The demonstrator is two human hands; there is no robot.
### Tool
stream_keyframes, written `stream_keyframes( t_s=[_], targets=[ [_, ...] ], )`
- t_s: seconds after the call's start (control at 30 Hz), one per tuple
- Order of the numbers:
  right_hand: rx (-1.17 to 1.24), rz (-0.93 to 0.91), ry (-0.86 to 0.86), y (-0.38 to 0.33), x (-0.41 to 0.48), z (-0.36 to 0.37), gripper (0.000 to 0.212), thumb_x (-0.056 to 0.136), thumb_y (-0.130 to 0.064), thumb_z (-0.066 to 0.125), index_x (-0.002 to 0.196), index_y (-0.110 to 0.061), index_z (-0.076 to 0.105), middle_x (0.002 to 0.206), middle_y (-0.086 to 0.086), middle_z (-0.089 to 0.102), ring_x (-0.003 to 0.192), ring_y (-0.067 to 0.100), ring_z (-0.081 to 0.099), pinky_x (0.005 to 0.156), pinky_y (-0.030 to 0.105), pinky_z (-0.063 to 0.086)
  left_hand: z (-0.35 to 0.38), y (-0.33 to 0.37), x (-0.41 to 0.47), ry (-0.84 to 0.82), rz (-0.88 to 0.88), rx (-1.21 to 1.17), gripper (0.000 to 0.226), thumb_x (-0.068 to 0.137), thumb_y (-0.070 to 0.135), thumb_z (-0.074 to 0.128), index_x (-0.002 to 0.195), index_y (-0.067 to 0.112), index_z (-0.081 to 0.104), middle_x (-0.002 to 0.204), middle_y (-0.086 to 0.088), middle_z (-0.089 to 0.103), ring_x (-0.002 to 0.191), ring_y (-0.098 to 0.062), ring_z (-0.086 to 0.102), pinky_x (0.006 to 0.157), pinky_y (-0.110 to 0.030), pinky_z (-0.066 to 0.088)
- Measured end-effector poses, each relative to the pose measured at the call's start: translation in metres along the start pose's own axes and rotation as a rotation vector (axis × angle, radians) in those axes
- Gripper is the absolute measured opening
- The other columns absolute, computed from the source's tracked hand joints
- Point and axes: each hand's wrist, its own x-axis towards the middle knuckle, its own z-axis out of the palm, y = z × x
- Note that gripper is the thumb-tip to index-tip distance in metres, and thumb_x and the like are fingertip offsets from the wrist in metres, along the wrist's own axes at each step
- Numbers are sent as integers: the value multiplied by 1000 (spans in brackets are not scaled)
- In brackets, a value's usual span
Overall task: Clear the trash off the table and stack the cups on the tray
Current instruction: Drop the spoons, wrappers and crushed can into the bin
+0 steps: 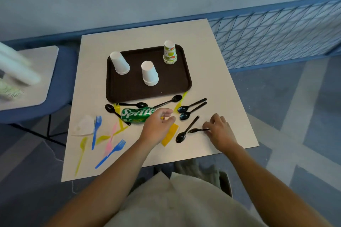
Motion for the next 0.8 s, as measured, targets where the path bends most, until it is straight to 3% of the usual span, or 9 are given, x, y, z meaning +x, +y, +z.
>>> stream_keyframes(
  t_s=[0.07, 0.13, 0.23, 0.33, 0.43, 0.5, 0.57, 0.63, 0.8],
  targets=[
    [191, 55, 112, 2, 4, -14, 14, 90, -24, 75, 104, -23, 72, 104, 1, 56, 91, 23, 50, 80, 36, 49, -1, 2, 8, -23, -21, -48, 26, 94, 32, 73, 119, 30, 69, 116, 17, 67, 89, 13, 61, 76, -9, 47],
    [402, 95, 165, -12, 13, -32, 11, 90, -22, 76, 99, -20, 71, 93, -3, 62, 84, 19, 53, 76, 31, 46, 2, 5, 15, -93, -50, -127, 35, 90, 36, 78, 124, 31, 69, 119, 18, 68, 96, 8, 66, 86, -18, 53],
    [798, 179, 81, -52, 26, -54, 6, 91, -21, 75, 91, -22, 69, 77, -8, 63, 65, 7, 55, 62, 21, 46, 12, 8, 22, -184, -114, -243, 45, 87, 43, 80, 129, 30, 70, 122, 13, 72, 103, -3, 70, 83, -27, 55],
    [938, 136, 13, -87, 36, -59, 7, 93, -22, 72, 90, -27, 69, 67, -11, 62, 58, 2, 54, 58, 15, 43, 23, 11, 27, -181, -140, -311, 28, 95, 41, 71, 113, 20, 77, 107, 4, 79, 102, -11, 72, 80, -26, 54],
    [890, 101, -50, -94, 44, -47, 8, 95, -24, 67, 97, -32, 69, 79, -14, 66, 70, -1, 57, 66, 13, 43, 25, 13, 32, -54, -168, -391, 25, 98, 40, 68, 103, 20, 82, 99, -3, 81, 78, -11, 71, 66, -25, 52],
    [777, 124, -51, -81, 46, -32, 14, 98, -22, 61, 107, -25, 71, 95, -10, 65, 82, 3, 58, 75, 19, 46, 22, 9, 39, 53, -197, -388, 23, 97, 43, 67, 100, 26, 82, 98, 4, 81, 83, -9, 74, 76, -32, 56],
    [503, 38, -114, -64, 44, -15, 25, 99, -18, 55, 119, -21, 70, 103, -3, 56, 90, 15, 57, 80, 31, 49, 17, 8, 43, 107, -224, -443, 23, 100, 39, 64, 101, 24, 81, 98, 5, 81, 94, -12, 76, 86, -32, 57],
    [198, -55, -233, -50, 40, -1, 31, 100, -21, 53, 129, -26, 62, 110, 3, 49, 96, 25, 55, 82, 39, 51, 14, 11, 46, 130, -246, -504, 24, 103, 33, 61, 104, 19, 80, 91, 1, 79, 85, -13, 76, 75, -26, 56],
    [1, -125, -275, -29, 34, 8, 18, 102, -31, 51, 118, -23, 56, 114, 6, 44, 99, 29, 54, 79, 41, 48, 10, 8, 46, 114, -254, -447, 27, 107, 33, 54, 105, 21, 77, 69, 4, 62, 67, -13, 61, 68, -33, 53]
  ],
)
